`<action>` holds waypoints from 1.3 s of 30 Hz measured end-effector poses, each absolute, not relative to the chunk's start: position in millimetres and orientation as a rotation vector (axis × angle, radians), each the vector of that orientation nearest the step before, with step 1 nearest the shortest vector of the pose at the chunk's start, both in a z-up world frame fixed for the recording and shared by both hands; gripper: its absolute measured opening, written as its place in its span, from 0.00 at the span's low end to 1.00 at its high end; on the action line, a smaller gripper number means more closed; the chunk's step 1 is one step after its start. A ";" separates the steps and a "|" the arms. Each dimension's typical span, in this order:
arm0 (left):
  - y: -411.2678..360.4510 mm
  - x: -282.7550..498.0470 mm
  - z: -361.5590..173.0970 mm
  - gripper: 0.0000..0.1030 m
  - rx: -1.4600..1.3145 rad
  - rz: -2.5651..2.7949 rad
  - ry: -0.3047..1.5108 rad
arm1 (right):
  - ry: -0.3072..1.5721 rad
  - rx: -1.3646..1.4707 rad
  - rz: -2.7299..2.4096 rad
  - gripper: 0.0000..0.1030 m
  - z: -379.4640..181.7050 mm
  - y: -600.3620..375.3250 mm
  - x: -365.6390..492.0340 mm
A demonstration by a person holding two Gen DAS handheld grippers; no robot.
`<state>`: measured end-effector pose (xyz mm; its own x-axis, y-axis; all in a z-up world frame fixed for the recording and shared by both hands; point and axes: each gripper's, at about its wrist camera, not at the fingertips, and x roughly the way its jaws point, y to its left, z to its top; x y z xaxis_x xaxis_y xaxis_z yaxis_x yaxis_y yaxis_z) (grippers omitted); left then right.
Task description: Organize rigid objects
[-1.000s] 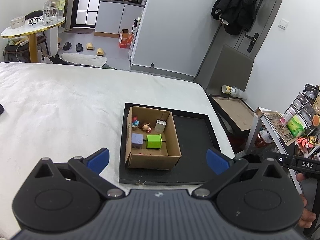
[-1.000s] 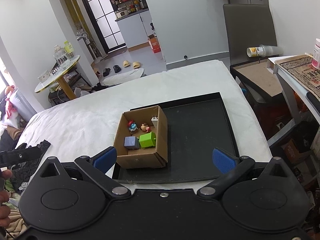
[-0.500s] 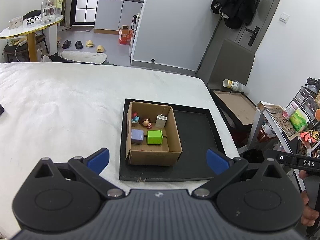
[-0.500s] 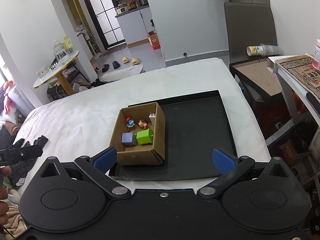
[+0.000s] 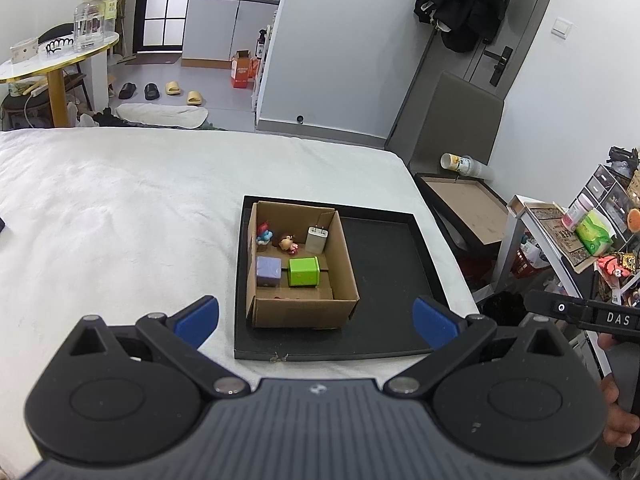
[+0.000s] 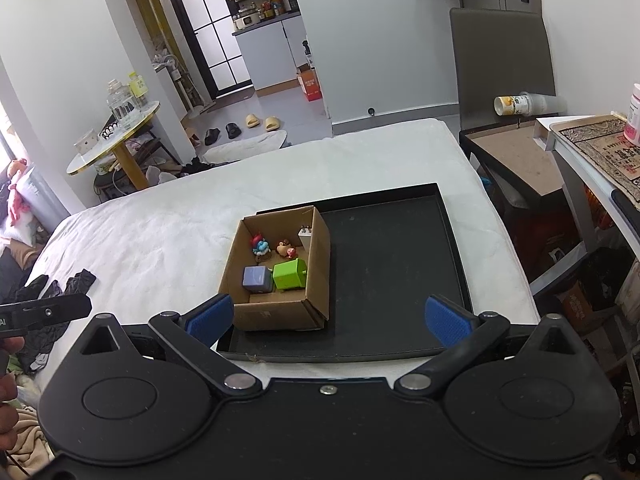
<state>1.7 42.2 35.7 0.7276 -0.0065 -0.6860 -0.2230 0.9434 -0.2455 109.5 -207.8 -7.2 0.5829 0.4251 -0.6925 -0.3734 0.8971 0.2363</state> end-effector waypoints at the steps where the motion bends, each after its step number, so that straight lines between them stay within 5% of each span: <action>1: 42.5 1.7 35.2 1.00 -0.325 0.121 0.751 | 0.826 0.068 0.466 1.00 -7.1 -207.8 109.6; 39: 46.9 -1.9 33.5 1.00 -0.346 0.135 0.737 | 0.823 0.034 0.471 1.00 -0.8 -204.9 110.7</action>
